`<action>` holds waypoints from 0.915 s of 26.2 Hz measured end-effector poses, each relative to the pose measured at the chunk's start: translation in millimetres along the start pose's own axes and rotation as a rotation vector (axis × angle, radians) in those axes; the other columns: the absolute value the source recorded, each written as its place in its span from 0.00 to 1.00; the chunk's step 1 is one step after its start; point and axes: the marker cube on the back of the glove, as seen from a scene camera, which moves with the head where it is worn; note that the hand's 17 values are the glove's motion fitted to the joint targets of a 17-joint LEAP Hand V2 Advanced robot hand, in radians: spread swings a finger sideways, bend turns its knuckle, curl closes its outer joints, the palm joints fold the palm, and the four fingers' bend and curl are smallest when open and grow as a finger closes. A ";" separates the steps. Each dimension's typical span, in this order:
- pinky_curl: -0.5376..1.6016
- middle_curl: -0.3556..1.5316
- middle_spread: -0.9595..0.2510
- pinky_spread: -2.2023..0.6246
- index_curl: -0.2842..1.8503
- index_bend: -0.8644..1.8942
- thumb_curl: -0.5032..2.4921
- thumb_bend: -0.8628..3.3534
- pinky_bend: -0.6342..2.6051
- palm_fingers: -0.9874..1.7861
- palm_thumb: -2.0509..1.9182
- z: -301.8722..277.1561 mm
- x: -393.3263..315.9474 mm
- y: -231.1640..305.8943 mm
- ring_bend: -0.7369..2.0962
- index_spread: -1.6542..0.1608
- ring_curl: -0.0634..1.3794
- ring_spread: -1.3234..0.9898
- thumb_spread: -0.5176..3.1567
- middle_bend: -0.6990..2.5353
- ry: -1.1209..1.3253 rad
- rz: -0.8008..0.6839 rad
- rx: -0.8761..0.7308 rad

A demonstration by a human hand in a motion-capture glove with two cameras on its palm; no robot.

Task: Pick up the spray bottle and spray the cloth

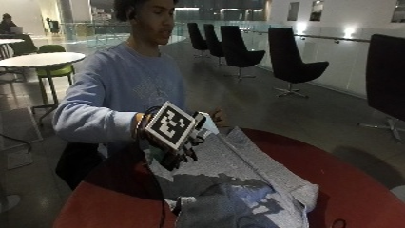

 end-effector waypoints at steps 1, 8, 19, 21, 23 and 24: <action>0.43 0.43 0.76 0.80 0.33 0.37 0.39 0.20 0.27 0.77 0.77 0.6 -1.0 0.2 0.43 0.79 0.31 0.56 0.31 0.28 0.002 -0.003 -0.004; 0.43 0.43 0.76 0.80 0.33 0.37 0.39 0.20 0.27 0.77 0.77 4.5 -6.9 -1.9 0.43 0.79 0.31 0.56 0.31 0.28 -0.007 -0.014 -0.008; 0.43 0.43 0.76 0.80 0.33 0.37 0.39 0.20 0.27 0.77 0.77 8.1 -21.6 -5.5 0.43 0.79 0.31 0.56 0.31 0.28 -0.085 -0.078 0.039; 0.43 0.43 0.76 0.80 0.33 0.37 0.39 0.20 0.27 0.77 0.77 9.9 -33.0 -9.3 0.43 0.79 0.31 0.56 0.31 0.28 -0.154 -0.150 0.075; 0.43 0.43 0.76 0.80 0.33 0.37 0.39 0.20 0.27 0.77 0.77 13.7 -48.8 -13.3 0.43 0.79 0.31 0.56 0.31 0.28 -0.238 -0.249 0.085; 0.43 0.43 0.76 0.80 0.33 0.37 0.39 0.20 0.27 0.77 0.77 16.2 -58.0 -15.6 0.43 0.79 0.31 0.56 0.31 0.28 -0.281 -0.308 0.074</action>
